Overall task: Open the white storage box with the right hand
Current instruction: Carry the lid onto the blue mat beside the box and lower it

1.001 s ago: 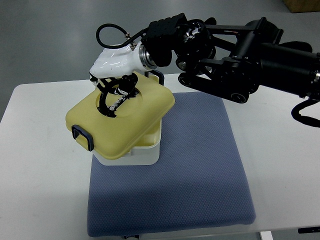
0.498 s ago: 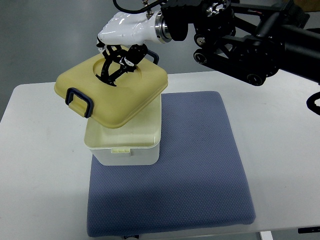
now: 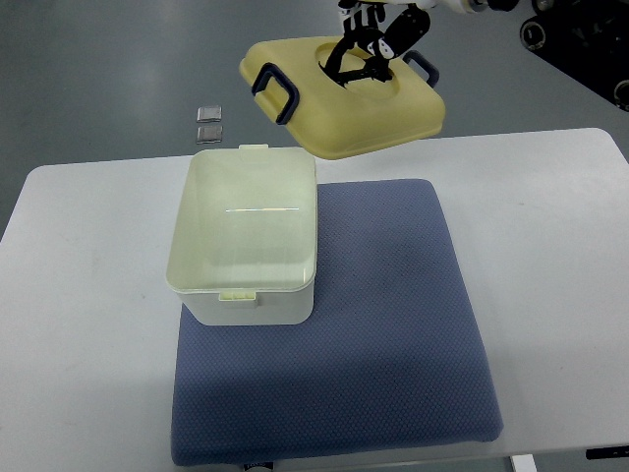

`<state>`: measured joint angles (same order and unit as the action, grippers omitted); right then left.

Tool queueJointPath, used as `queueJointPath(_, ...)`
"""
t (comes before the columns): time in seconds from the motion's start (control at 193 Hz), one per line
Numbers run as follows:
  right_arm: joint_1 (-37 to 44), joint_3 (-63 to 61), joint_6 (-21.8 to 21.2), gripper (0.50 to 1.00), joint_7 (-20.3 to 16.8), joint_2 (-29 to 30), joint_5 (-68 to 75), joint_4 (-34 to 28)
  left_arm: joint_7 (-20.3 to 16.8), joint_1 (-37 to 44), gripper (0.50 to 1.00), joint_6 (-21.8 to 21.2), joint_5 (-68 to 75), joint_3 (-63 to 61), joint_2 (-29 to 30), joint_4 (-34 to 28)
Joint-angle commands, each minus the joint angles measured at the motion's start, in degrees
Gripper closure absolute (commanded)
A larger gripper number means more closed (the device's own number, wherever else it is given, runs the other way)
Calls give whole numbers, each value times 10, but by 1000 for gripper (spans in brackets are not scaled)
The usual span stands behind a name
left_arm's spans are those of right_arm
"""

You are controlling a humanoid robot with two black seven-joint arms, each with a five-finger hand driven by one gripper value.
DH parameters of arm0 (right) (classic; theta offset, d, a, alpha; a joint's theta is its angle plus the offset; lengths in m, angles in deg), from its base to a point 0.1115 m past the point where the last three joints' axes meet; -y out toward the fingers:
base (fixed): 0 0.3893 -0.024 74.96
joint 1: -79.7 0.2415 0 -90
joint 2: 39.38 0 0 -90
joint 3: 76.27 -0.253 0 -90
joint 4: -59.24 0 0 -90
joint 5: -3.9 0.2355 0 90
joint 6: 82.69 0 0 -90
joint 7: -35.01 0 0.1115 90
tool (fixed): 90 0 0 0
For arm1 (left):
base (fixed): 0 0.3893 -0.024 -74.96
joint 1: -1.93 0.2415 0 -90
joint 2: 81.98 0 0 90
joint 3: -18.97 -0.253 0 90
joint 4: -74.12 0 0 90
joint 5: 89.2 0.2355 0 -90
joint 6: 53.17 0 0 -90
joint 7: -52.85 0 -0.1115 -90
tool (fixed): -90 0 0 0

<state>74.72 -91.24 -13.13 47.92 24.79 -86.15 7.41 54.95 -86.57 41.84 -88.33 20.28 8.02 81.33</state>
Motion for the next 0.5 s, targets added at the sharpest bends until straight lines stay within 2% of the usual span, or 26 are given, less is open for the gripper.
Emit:
queueJointPath(0.0, -18, 1, -10, 1000, -1, -26, 5, 3, 0, 0, 500, 0, 0, 0, 0, 0)
queueJointPath(0.213, -68, 1, -13, 1000, -1, -56, 8, 32, 0, 0, 500, 0, 0, 0, 0, 0)
queueJointPath(0.493, -123, 12, -40, 1000, -1, -73, 34, 40, -1, 0, 500, 0, 0, 0, 0, 0)
